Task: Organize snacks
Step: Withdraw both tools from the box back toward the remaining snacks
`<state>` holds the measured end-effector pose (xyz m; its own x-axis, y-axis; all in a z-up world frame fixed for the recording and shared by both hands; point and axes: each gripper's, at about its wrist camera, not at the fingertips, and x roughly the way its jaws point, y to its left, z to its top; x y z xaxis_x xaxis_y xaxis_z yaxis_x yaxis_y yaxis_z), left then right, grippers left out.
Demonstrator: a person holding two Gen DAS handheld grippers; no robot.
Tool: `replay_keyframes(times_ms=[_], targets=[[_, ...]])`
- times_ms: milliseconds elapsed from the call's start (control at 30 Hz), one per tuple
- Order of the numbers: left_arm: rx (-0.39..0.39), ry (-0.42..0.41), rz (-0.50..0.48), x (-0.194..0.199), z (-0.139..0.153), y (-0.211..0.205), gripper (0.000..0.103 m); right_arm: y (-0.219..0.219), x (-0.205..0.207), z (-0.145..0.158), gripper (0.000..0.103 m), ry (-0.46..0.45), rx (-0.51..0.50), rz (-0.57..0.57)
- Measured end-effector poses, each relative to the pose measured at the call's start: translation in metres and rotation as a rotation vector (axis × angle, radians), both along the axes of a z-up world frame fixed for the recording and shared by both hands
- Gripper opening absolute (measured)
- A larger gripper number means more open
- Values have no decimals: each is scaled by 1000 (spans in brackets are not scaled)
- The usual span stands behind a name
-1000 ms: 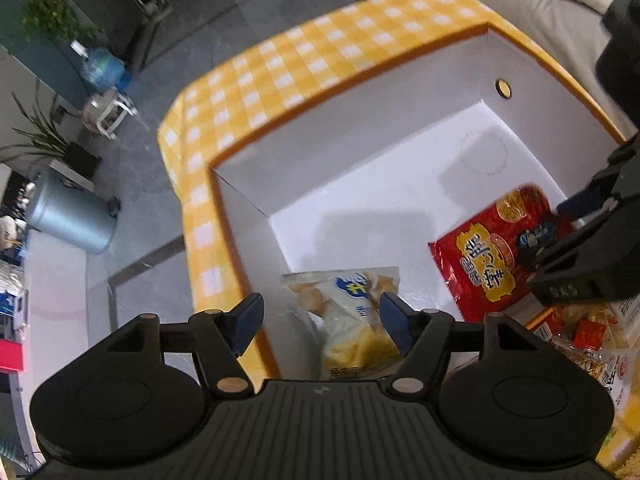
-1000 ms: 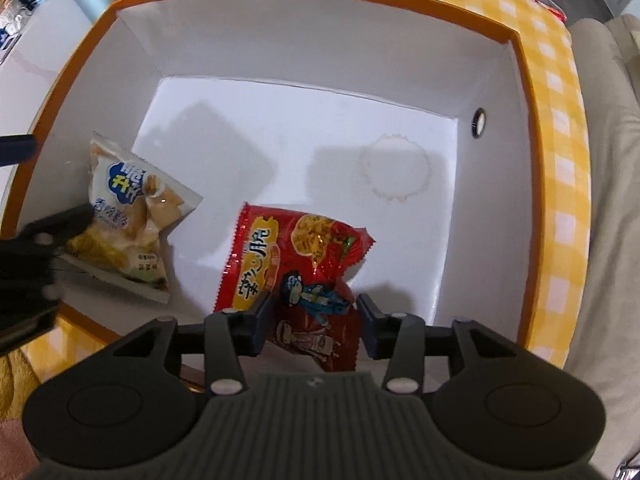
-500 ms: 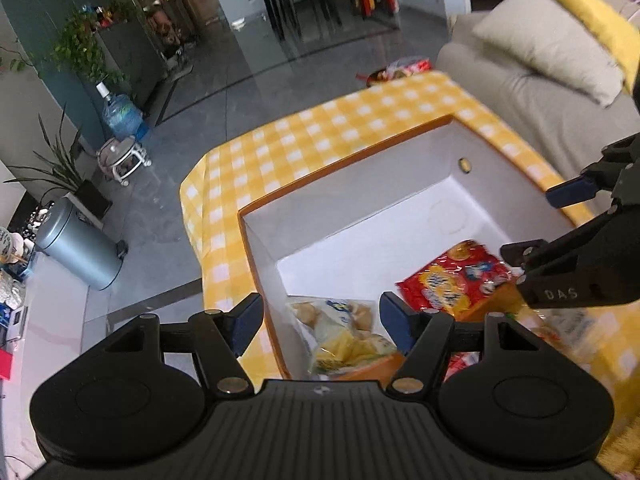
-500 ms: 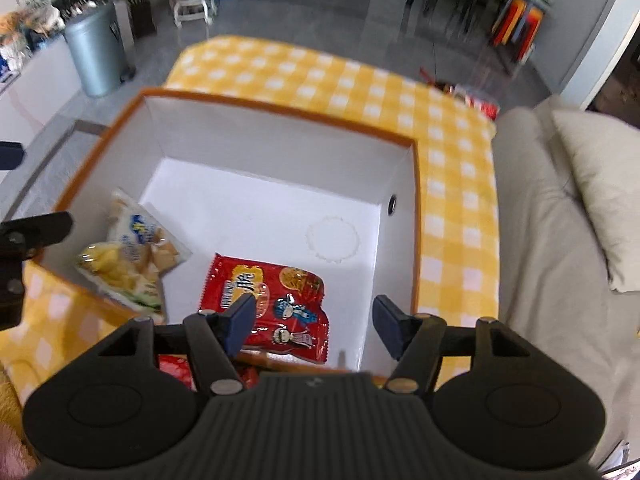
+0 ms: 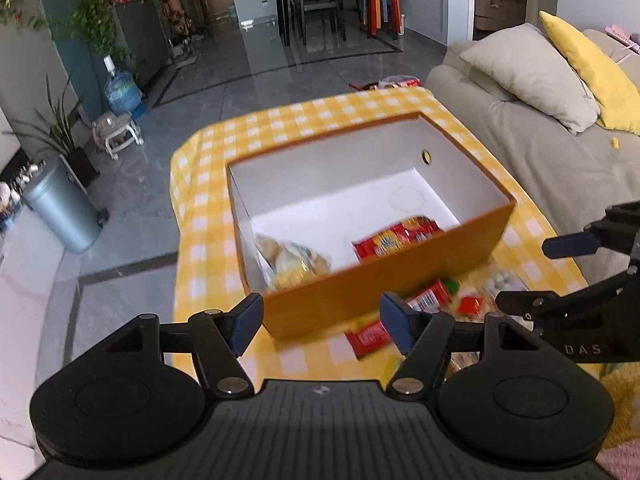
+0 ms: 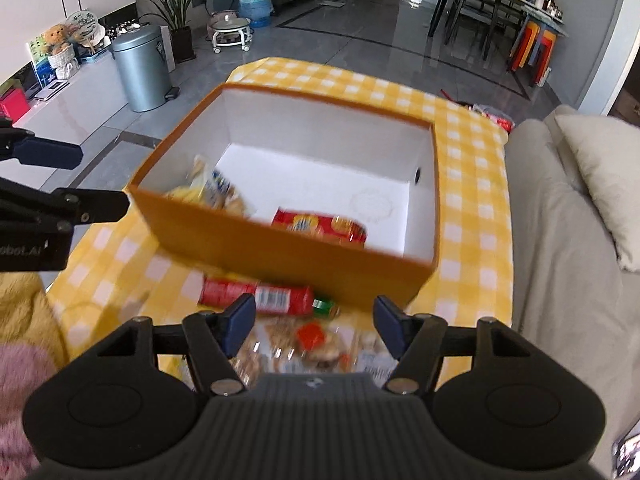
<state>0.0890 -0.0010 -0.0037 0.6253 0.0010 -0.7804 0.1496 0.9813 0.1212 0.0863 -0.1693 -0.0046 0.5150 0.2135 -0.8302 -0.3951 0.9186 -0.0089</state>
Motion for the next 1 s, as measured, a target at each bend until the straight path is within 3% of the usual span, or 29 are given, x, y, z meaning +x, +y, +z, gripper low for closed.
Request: replay_keyframes(times_ms=[167,433,700,1000], targets=[[-64,69,14,-11,-21,-3,78,-14,-26,-21,63,23,28,-39],[-93,168,-4,-23,-51,-16,78,-34,-42,-52,63,76,61,-125],[-133,203,-7,-21,-65,-21,78,-45,-39,-69,63,106,69,-201],[-209,241,-19,-10,-82,-27,76,-55,-33,-82,62,167,175,-221]])
